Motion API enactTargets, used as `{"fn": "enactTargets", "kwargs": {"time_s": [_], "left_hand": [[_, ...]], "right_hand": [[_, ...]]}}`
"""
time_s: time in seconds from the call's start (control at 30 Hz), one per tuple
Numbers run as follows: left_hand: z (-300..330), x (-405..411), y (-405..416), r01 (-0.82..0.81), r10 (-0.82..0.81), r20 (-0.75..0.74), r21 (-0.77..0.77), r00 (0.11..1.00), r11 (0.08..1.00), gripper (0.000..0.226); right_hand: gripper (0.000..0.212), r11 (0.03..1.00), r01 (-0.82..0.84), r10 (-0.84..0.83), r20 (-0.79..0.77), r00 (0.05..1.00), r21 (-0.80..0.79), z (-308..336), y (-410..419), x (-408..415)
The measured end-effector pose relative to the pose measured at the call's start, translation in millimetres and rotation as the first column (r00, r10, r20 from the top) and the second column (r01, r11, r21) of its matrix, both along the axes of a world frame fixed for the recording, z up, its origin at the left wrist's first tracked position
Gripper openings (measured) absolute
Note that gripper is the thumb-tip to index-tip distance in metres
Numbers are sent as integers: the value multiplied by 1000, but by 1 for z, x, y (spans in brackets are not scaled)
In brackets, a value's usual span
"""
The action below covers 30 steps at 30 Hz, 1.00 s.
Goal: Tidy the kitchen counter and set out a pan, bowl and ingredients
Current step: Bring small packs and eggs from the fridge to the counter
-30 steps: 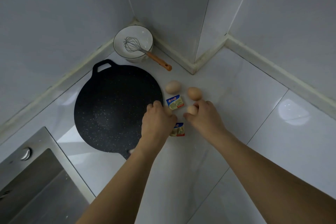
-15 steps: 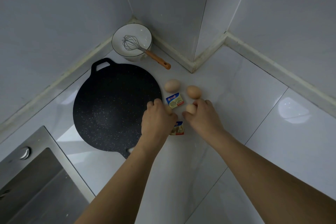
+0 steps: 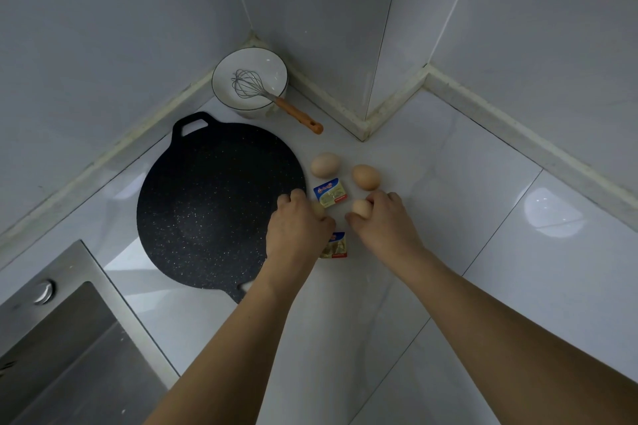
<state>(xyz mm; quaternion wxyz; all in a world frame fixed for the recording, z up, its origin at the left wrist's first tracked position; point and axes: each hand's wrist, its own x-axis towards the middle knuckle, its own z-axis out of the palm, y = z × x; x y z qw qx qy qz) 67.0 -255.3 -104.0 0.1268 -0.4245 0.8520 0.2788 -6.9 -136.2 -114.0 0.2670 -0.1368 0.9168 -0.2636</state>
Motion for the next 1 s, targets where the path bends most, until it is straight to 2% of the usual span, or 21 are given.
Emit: {"fn": "enactTargets", "kwargs": {"time_s": [0.7,0.87,1.0], "left_hand": [[4,1,-1,-3,3,21,37,1000,999,57],[11,11,-2,-33,36,-56,65,998,997,49],[14,22,-5,-57,67,-122,77,990,995,52]], "right_hand": [[43,1000,-4,3,22,1000,20,4,-1,-3],[53,999,-9,9,11,1000,32,9,4,-3],[60,1000,6,-6,15,1000,15,17,11,-3]]}}
